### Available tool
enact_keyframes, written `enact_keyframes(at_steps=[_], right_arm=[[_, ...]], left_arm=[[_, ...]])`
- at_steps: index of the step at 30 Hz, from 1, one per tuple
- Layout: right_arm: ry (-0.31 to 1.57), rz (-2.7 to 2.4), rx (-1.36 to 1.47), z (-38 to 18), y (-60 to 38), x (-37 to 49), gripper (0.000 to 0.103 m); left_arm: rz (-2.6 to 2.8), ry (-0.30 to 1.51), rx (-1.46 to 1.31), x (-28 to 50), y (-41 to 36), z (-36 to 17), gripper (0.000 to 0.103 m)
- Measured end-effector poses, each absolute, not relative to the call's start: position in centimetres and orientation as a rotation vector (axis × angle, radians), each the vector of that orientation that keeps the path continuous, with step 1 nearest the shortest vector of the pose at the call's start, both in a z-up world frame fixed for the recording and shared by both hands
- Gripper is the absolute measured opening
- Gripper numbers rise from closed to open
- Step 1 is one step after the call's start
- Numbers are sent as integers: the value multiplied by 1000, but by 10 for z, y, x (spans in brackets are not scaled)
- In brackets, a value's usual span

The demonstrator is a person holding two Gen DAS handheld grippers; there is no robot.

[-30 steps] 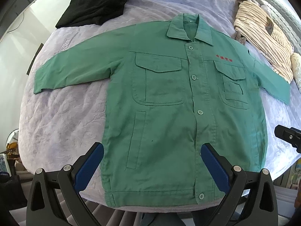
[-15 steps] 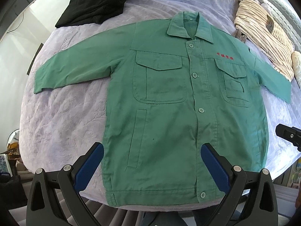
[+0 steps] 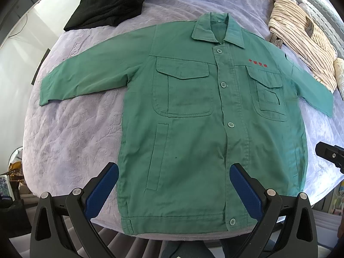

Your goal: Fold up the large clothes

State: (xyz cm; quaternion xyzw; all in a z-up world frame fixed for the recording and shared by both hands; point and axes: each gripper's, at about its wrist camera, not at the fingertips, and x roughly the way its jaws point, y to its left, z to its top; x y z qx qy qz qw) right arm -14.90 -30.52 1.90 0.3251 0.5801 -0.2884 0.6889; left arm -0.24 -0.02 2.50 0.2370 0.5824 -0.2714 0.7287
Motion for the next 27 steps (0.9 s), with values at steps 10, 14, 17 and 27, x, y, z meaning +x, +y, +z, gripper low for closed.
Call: enact_keyframes(at_steps=[10, 14, 17, 27], right_arm=[[1298, -644, 728, 19, -306, -149, 103], [1300, -643, 727, 18, -303, -150, 103], [1300, -644, 727, 18, -304, -149, 103], [1301, -644, 727, 17, -303, -149, 103]], left_arm=[[-593, 1284, 522, -2, 4, 24, 103], [-591, 1285, 524, -2, 5, 23, 103], [-591, 1285, 523, -2, 5, 23, 103], [-590, 1286, 524, -2, 5, 23, 103]])
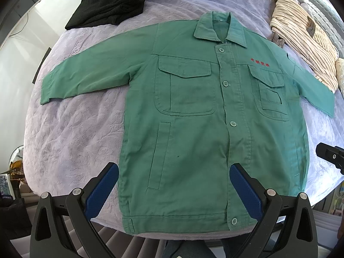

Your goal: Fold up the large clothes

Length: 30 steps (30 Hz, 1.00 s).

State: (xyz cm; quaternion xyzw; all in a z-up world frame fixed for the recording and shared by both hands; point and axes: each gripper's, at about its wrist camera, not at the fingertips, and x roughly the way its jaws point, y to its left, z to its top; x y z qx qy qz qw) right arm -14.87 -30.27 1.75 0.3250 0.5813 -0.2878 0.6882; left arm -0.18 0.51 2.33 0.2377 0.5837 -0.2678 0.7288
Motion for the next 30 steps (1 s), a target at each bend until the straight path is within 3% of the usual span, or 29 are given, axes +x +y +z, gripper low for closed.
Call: enact_keyframes(at_steps=[30], right_arm=[[1332, -643, 732, 9, -304, -141, 103]], left_arm=[[-594, 1310, 529, 2, 8, 15, 103]])
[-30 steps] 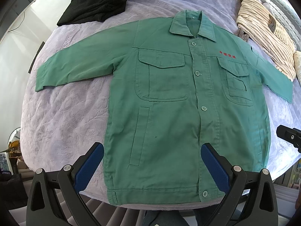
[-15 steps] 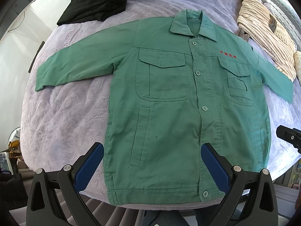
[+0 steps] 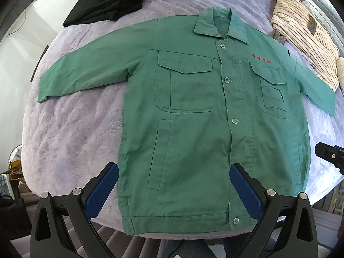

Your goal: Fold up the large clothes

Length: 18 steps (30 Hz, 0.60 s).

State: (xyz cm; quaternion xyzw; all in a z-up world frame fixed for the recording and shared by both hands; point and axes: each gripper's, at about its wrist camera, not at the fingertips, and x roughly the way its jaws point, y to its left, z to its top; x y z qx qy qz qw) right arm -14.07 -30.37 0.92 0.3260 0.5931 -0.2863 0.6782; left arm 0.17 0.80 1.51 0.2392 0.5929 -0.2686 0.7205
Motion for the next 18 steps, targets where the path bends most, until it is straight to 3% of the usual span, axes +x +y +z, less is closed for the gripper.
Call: enact_keyframes(at_steps=[11, 18], right_arm=[[1357, -638, 726, 3, -298, -130, 103], [1348, -557, 701, -2, -280, -106, 103]], left_arm=[[-600, 1340, 511, 11, 12, 8, 103], [-613, 1378, 335, 52, 34, -6, 103]])
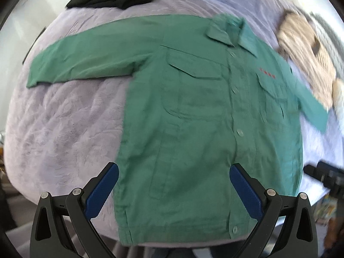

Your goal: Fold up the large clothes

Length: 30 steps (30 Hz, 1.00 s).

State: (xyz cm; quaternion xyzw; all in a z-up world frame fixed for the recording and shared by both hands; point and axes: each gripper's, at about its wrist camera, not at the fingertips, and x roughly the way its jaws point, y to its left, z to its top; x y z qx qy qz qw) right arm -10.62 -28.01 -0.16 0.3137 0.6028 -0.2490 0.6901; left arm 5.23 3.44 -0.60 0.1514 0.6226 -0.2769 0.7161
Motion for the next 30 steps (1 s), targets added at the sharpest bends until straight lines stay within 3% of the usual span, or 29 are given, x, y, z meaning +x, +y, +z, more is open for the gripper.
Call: enact_keyframes(at_steps=[14, 21, 22, 23, 24, 25, 26, 27, 30], right_arm=[[1424, -357, 633, -71, -211, -17, 103], [1428, -288, 612, -103, -186, 27, 103], [1432, -280, 607, -107, -183, 33, 103], [1435, -268, 603, -111, -179, 39, 103], [1435, -261, 602, -113, -178, 43, 103], [1432, -252, 600, -115, -175, 48, 103], [1427, -244, 598, -117, -172, 51, 103], [1423, -239, 595, -119, -169, 55, 103], [1410, -234, 603, -121, -166, 60, 103]], left_arm=[[-254, 1200, -45, 274, 161, -75, 103], [-188, 1123, -173, 341, 199, -111, 102], [-186, 1112, -190, 345, 201, -114, 98], [-192, 1107, -215, 350, 204, -117, 79], [-210, 1115, -239, 355, 206, -121, 52], [-238, 1125, -264, 358, 207, -125, 37], [-264, 1129, -290, 361, 208, -128, 14], [-289, 1129, -319, 366, 208, -127, 8], [-338, 1066, -319, 361, 205, -108, 8]])
